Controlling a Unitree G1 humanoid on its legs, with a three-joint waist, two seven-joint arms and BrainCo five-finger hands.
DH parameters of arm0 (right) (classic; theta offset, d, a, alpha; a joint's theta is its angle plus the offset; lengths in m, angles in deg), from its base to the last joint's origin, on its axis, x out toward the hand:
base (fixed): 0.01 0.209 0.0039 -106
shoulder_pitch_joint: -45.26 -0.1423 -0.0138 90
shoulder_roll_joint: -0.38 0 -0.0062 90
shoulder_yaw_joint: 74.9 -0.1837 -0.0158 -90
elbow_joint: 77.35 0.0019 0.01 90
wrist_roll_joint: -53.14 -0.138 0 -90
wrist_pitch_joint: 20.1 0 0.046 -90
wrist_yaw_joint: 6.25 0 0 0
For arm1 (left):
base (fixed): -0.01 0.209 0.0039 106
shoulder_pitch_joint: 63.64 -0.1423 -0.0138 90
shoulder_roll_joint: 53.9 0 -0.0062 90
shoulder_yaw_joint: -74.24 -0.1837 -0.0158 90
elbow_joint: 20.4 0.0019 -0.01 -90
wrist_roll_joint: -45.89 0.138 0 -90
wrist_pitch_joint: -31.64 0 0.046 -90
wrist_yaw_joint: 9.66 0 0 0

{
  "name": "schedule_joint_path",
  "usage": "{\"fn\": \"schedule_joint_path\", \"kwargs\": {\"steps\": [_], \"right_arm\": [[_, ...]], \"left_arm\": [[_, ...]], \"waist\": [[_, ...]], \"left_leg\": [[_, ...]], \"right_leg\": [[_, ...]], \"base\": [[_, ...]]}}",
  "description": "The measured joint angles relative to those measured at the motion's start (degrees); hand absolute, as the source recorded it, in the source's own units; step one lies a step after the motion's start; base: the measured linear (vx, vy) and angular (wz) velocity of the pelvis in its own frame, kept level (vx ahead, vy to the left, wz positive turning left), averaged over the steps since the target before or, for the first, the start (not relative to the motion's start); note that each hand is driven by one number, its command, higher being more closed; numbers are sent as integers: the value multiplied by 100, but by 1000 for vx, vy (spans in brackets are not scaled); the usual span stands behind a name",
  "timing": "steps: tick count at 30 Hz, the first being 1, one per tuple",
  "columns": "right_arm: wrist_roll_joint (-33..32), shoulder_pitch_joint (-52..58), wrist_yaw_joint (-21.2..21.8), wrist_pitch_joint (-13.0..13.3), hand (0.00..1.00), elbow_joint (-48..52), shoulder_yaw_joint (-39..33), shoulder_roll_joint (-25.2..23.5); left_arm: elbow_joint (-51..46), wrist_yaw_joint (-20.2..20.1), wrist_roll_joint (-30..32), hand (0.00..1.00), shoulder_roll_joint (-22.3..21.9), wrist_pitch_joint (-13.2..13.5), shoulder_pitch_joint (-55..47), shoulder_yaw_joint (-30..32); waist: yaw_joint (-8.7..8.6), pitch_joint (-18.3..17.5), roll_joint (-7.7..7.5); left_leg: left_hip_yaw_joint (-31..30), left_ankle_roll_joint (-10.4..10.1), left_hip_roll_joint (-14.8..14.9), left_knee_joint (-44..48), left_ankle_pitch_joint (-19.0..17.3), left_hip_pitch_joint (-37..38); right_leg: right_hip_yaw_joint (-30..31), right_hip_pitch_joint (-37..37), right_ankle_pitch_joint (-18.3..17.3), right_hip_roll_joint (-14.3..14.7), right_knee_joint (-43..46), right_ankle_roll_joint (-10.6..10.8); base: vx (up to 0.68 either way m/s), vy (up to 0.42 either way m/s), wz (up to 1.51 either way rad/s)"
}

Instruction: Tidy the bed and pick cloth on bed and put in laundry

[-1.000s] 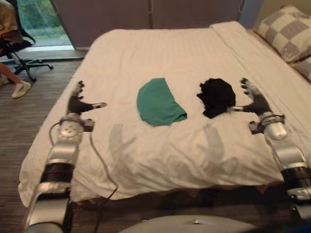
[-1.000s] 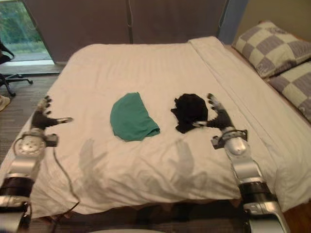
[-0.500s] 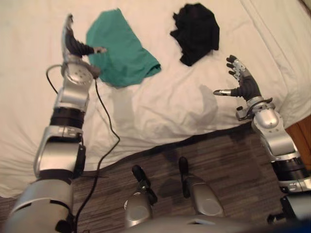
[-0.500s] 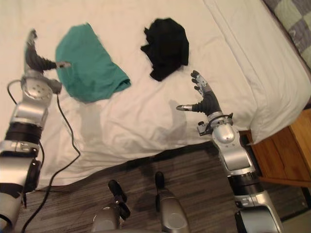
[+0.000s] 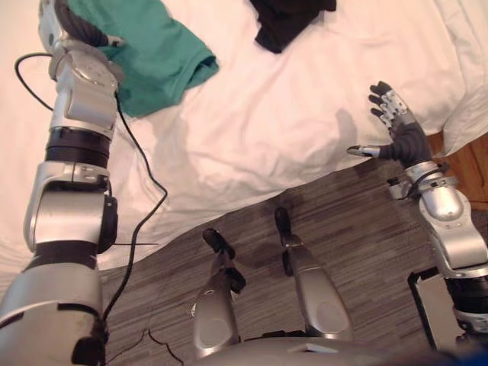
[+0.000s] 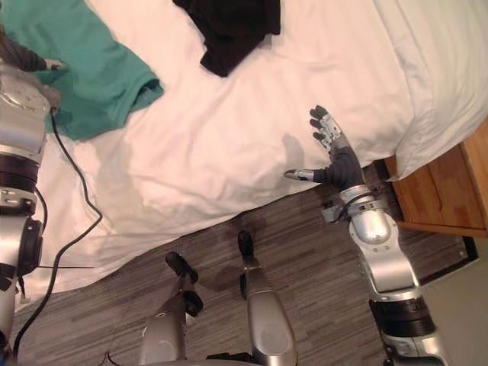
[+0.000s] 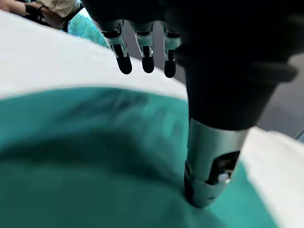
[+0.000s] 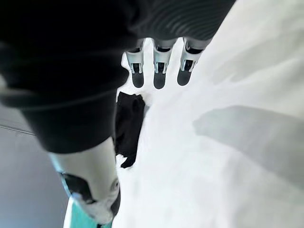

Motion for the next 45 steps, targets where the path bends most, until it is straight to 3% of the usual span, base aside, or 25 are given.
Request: {"fn": "schedule_joint_path", "kwargs": {"steps": [3, 8, 9, 12, 14, 16, 20, 22, 23, 25, 26, 28, 30, 33, 34, 35, 36, 37, 39, 42, 45], "right_arm": [[-61, 145, 0, 6, 0, 201, -119, 1], [-216, 270, -2, 10, 0, 403, -301, 1], [-222, 259, -7, 13, 0, 414, -372, 1], [-263, 245, -11, 25, 0, 421, -599, 4], [-359, 195, -10, 26, 0, 455, -652, 23], [-401, 94, -15, 26, 0, 569, -769, 53], [-384, -99, -51, 45, 0, 685, -863, 249], [-225, -215, -108, 63, 0, 902, -1001, 256], [-122, -223, -127, 64, 0, 935, -1002, 270], [356, -212, -262, 94, 0, 1132, -1012, 565], [483, -214, -298, 93, 0, 1156, -1011, 627], [865, -227, -575, 41, 0, 1319, -1007, 800], [1082, -245, -858, -140, 0, 1468, -1015, 908], [1455, -532, -1250, -679, 0, 1567, -1009, 920], [1486, -709, -1405, -956, 0, 1560, -1002, 927], [1517, -776, -1457, -1051, 0, 1553, -998, 932], [1718, -1007, -1572, -1293, 0, 1492, -964, 1019], [1767, -1136, -1597, -1390, 0, 1433, -933, 1090], [1905, -1797, -1660, -1745, 0, 823, -739, 1344], [1912, -2646, -1654, -2067, 0, -332, -378, 1465], [1913, -3438, -1501, -2286, 0, -1466, -51, 1633]], "left_arm": [[34, -118, 108, 0, 18, -266, 54, -69], [-2, -381, 112, 0, 205, -372, 293, -224], [-16, -476, 115, 100, 266, -381, 300, -223], [-134, -1187, 317, 100, 496, -395, 267, -221], [-135, -1405, 328, 100, 616, -335, 316, -219], [-132, -1780, 293, 100, 793, -20, 249, -208], [-170, -1775, -420, 100, 907, 515, 44, -162], [-554, -1721, -1545, 100, 914, 1011, -507, 1], [-700, -1710, -1885, 100, 903, 1126, -704, 18], [-1588, -1722, -3208, 100, 634, 1573, -1620, 48], [-1853, -1733, -3532, 100, 509, 1671, -1865, 62], [-2950, -1952, -4759, 100, -212, 1992, -2863, 165], [-3810, -2256, -5701, 100, -773, 2101, -3707, 177], [-4812, -2741, -6680, 100, -1710, 2085, -5147, -51], [-5059, -2884, -6843, 100, -1926, 1935, -5707, -245], [-5107, -2910, -6931, 100, -1989, 1835, -5922, -329], [-5096, -2957, -7004, 100, -2167, 1514, -6545, -530], [-5070, -2957, -7005, 100, -2226, 1354, -6806, -588], [-4914, -2971, -7000, 100, -2352, 775, -7617, -825], [-4818, -3048, -7186, 100, -2377, 390, -7962, -925], [-4623, -3089, -7616, 100, -2566, 310, -7927, -826]], "waist": [[-17, 90, 2], [-24, 128, -6], [-23, 178, -5], [-33, 204, 2], [-42, 205, 0], [-47, 223, 27], [-31, 241, 62], [22, 282, 134], [25, 286, 141], [155, 327, 216], [184, 336, 232], [329, 382, 307], [446, 404, 326], [640, 482, 308], [769, 487, 306], [812, 488, 306], [916, 493, 305], [952, 508, 287], [1070, 541, 283], [1233, 562, 289], [1282, 560, 293]], "left_leg": [[13, 0, -6, 0, 0, -81], [-22, -1, -6, 83, 0, -431], [-22, 0, -6, 81, 0, -446], [-20, 2, -7, 109, -1, -583], [-15, 4, -12, 126, -1, -645], [-5, 13, -17, 135, -7, -643], [-17, 27, -25, 168, -16, -604], [-47, 30, -63, 272, -19, -517], [-51, 31, -80, 308, -19, -492], [-98, 104, -82, 590, -216, -388], [-144, 121, -76, 690, -273, -397], [-407, 193, -71, 994, -528, -462], [-637, 270, -88, 1253, -701, -642], [-1021, 359, -91, 1747, -915, -973], [-1157, 386, -85, 1925, -989, -1086], [-1202, 389, -80, 1993, -1012, -1134], [-1342, 404, -77, 2136, -1064, -1238], [-1397, 411, -79, 2184, -1071, -1278], [-1623, 418, -98, 2294, -1077, -1391], [-1800, 427, -116, 2364, -1072, -1425], [-1954, 459, -174, 2340, -1030, -1504]], "right_leg": [[0, -99, -1, -3, 28, 0], [-4, -425, -7, -33, 49, 9], [-4, -444, -9, -34, 54, 11], [-9, -589, -13, -48, 85, 18], [-4, -668, -14, -55, 119, 19], [5, -675, -19, -58, 120, 27], [-2, -623, -19, -72, 127, 28], [-25, -479, -34, -149, 139, 53], [-39, -427, -50, -184, 142, 77], [-138, -184, -131, -286, 189, 202], [-169, -145, -144, -312, 213, 221], [-357, -49, -249, -416, 367, 354], [-513, -50, -360, -519, 494, 387], [-828, -56, -536, -649, 732, 395], [-950, -55, -605, -691, 811, 403], [-985, -55, -623, -703, 841, 386], [-1086, -44, -660, -727, 900, 357], [-1128, -38, -671, -739, 916, 345], [-1310, 30, -694, -758, 920, 310], [-1440, 119, -734, -766, 949, 247], [-1529, 97, -737, -790, 971, 242]], "base": [[19, 8, -2], [-10, -6, 2], [-33, -15, 0], [-23, -8, 0], [0, 0, 0], [6, 1, -4], [5, 5, 2], [13, 28, 12], [8, 38, 16], [0, 57, 20], [-10, 71, 29], [-25, 83, 41], [-40, 84, 57], [-37, 40, 65], [-26, 9, 54], [-16, 25, 50], [-11, 20, 37], [-18, 21, 46], [-33, 15, 41], [-76, -12, 27], [-105, -11, 19]]}}
